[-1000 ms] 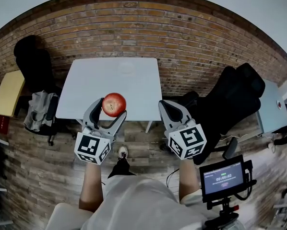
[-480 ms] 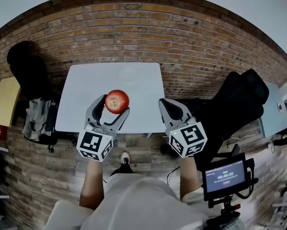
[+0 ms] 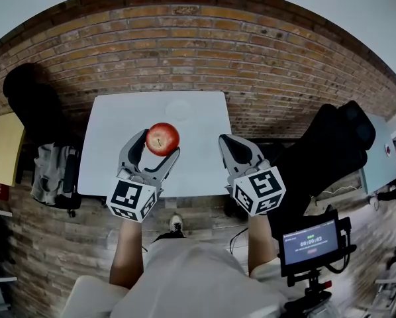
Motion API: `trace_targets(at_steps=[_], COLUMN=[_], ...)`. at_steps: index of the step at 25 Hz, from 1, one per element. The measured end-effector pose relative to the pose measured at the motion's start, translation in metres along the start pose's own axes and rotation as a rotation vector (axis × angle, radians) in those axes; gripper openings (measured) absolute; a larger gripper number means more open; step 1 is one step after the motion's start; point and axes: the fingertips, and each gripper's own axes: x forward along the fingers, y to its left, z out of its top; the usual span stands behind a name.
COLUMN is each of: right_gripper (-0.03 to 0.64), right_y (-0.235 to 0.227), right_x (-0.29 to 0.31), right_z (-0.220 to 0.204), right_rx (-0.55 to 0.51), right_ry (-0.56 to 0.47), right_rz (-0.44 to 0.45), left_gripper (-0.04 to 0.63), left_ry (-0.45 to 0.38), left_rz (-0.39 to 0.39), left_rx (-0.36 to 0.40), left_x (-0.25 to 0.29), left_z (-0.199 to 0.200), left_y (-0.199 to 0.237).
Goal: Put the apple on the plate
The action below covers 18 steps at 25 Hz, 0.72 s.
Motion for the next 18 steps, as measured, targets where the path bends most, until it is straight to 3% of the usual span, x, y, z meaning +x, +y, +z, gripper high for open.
trace_targets(at_steps=[18], right_gripper=[0.003], right_y=[-0.006], right_x=[0.092], right_z=[0.012], right_rx=[0.004], right_ry=[0.014], right_rz=[-0.037], left_gripper=[0.365], left_ry=[-0.004], left_rz=[-0.049], left_rx=[-0.009], left_x=[0.044], left_z=[-0.007], left_y=[0.084])
